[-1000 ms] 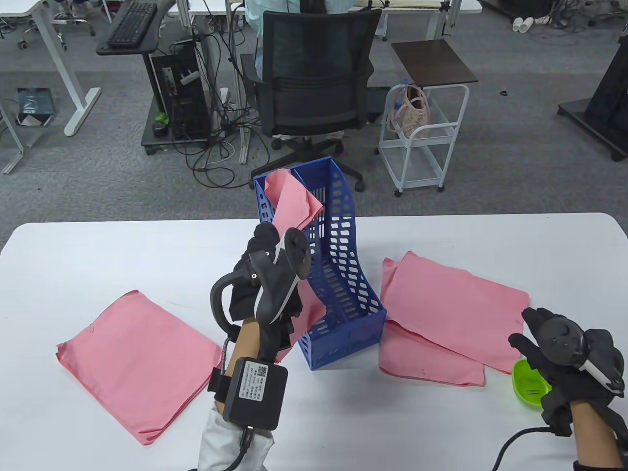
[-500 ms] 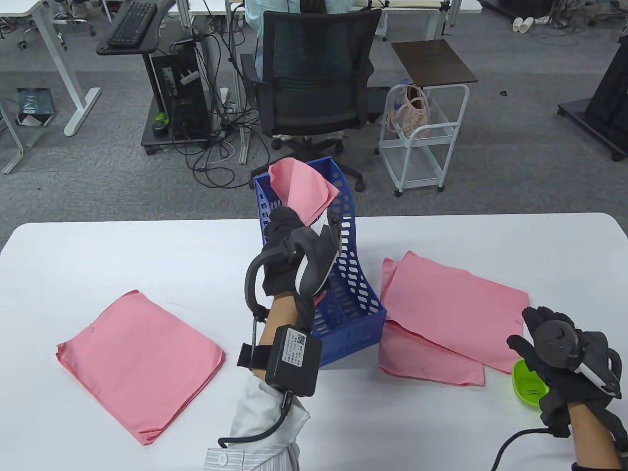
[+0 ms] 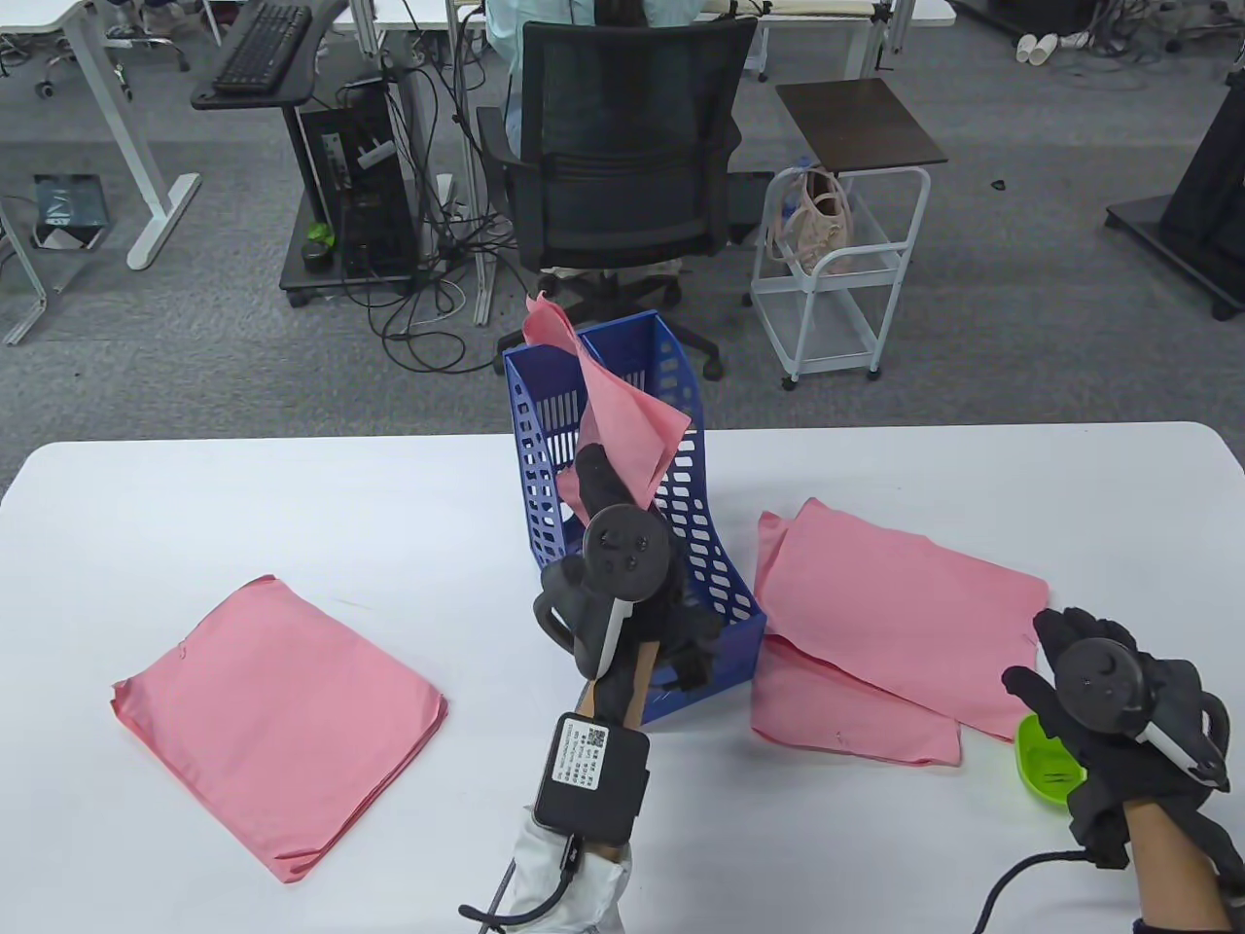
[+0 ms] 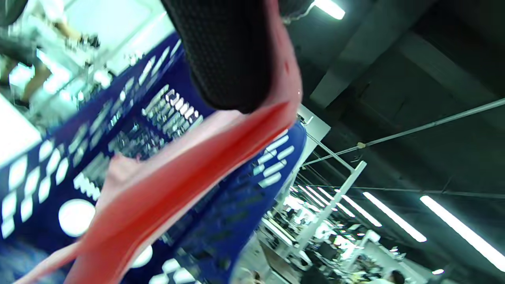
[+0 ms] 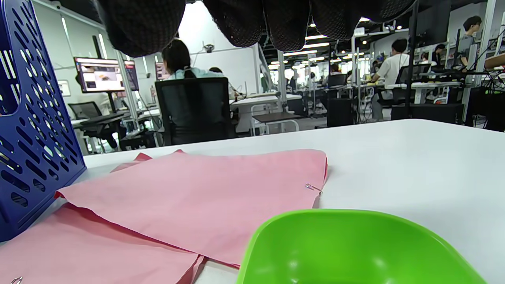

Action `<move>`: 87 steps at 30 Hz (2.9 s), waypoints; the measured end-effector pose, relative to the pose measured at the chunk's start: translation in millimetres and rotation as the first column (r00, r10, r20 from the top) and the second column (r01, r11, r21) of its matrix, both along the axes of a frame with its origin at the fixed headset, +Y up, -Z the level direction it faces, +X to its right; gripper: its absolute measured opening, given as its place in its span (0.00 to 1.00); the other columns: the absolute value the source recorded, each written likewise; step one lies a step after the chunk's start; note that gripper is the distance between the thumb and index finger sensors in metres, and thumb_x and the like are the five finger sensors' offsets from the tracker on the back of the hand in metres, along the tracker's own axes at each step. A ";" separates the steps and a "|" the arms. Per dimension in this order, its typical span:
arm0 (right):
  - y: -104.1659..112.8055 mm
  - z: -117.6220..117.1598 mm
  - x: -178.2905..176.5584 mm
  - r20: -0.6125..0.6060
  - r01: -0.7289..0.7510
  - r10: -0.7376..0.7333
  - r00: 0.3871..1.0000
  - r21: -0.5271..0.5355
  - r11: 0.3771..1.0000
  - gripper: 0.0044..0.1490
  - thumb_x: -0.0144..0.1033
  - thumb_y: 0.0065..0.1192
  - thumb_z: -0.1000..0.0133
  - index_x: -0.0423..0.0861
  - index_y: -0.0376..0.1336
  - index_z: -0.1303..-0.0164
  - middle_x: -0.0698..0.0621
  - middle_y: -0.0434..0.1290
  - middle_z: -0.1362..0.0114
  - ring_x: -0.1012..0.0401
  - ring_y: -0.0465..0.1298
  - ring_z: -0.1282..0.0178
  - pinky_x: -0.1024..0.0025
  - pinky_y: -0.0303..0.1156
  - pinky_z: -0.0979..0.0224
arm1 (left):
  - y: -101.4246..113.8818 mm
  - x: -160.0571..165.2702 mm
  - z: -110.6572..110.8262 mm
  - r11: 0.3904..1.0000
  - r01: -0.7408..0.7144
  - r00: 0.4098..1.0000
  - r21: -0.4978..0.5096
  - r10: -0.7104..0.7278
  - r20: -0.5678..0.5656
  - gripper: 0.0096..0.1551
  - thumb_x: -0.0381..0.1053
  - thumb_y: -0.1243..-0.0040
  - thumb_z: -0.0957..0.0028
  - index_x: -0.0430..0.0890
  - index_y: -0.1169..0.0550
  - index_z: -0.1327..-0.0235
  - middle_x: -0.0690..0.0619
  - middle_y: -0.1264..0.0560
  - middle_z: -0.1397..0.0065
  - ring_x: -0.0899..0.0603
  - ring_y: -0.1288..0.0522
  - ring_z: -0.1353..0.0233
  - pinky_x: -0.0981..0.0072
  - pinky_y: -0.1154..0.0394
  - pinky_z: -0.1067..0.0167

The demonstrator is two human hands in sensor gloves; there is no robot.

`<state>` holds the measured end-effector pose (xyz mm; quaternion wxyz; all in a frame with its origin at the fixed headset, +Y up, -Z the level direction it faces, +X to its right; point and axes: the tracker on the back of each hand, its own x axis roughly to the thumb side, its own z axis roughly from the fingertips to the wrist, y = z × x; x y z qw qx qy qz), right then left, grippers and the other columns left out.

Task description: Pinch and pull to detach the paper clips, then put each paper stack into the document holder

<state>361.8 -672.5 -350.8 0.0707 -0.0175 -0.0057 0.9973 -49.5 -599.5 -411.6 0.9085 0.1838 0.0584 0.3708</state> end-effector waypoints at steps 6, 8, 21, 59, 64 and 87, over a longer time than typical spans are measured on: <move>-0.6 0.3 -0.8 -0.001 -0.006 0.006 1.000 -0.008 1.000 0.48 0.53 0.48 0.37 0.40 0.44 0.12 0.30 0.47 0.10 0.29 0.47 0.14 0.34 0.47 0.16 | -36.7 4.4 -4.1 0.996 0.084 0.996 -0.042 -0.082 0.040 0.42 0.38 0.57 0.37 0.28 0.61 0.21 0.28 0.47 0.21 0.41 0.20 0.32 0.64 0.17 0.36; -0.7 0.3 -0.8 -0.001 -0.008 0.008 1.000 -0.009 1.000 0.48 0.53 0.48 0.37 0.40 0.44 0.12 0.30 0.47 0.10 0.29 0.47 0.14 0.34 0.47 0.16 | -46.7 5.1 -5.4 0.992 0.105 0.994 -0.076 -0.102 0.043 0.42 0.38 0.57 0.37 0.28 0.61 0.21 0.28 0.48 0.20 0.41 0.20 0.31 0.64 0.17 0.36; -2.7 0.0 -0.7 0.000 -0.015 0.015 1.000 -0.020 1.000 0.48 0.53 0.47 0.37 0.40 0.43 0.12 0.29 0.46 0.10 0.29 0.47 0.14 0.34 0.47 0.16 | -56.0 6.9 -9.0 0.907 0.385 0.917 -0.170 -0.354 0.186 0.57 0.56 0.48 0.40 0.28 0.61 0.17 0.26 0.49 0.18 0.35 0.25 0.26 0.55 0.23 0.31; -16.0 1.7 -9.6 -0.024 -0.113 0.112 0.993 -0.066 0.991 0.48 0.53 0.47 0.37 0.40 0.43 0.12 0.30 0.46 0.10 0.29 0.47 0.14 0.34 0.47 0.16 | -179.1 -197.0 13.9 0.338 0.293 0.827 -0.894 -0.559 0.059 0.58 0.68 0.81 0.43 0.25 0.55 0.14 0.21 0.49 0.17 0.18 0.43 0.21 0.32 0.37 0.27; -17.7 1.1 -12.5 -0.037 -0.132 0.129 0.991 -0.067 0.989 0.48 0.53 0.47 0.37 0.40 0.44 0.12 0.30 0.46 0.10 0.29 0.47 0.14 0.34 0.48 0.16 | -182.6 -191.7 17.1 0.291 0.375 0.777 -0.880 -0.617 0.126 0.65 0.74 0.64 0.48 0.27 0.53 0.14 0.22 0.48 0.17 0.18 0.42 0.20 0.33 0.36 0.27; -20.7 5.7 -28.2 -0.079 -0.225 0.220 0.972 -0.052 0.973 0.48 0.54 0.47 0.37 0.40 0.44 0.12 0.30 0.47 0.11 0.30 0.48 0.14 0.35 0.49 0.17 | -174.5 -183.5 26.9 0.413 0.672 0.607 -0.615 -0.783 0.137 0.23 0.48 0.44 0.45 0.55 0.25 0.34 0.53 0.21 0.32 0.44 0.19 0.33 0.59 0.17 0.41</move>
